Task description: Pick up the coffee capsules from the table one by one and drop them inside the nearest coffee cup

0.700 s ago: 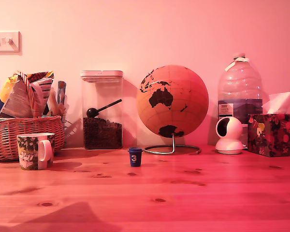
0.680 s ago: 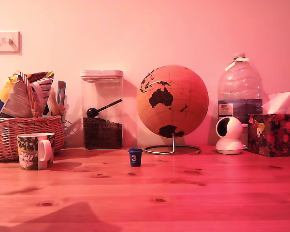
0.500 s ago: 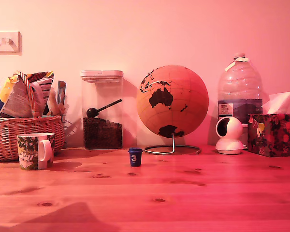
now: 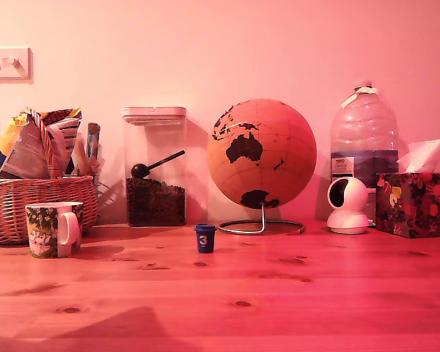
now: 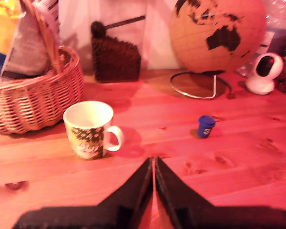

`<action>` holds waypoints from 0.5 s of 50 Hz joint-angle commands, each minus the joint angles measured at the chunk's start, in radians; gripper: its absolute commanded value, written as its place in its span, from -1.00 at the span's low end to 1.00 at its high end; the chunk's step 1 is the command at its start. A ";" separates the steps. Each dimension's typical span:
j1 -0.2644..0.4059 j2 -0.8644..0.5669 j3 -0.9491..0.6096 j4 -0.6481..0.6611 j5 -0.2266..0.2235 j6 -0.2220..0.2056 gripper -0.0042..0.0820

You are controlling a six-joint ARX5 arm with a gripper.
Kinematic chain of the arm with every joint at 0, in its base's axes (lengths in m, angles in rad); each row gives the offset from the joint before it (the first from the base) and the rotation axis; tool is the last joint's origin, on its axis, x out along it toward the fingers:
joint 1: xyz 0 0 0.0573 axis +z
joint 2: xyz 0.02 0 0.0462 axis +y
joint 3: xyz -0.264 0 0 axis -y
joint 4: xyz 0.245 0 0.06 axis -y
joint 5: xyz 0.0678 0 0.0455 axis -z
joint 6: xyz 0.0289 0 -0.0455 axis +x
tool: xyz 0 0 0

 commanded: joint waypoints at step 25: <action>-0.149 0.221 -0.024 0.260 0.023 -0.007 -0.93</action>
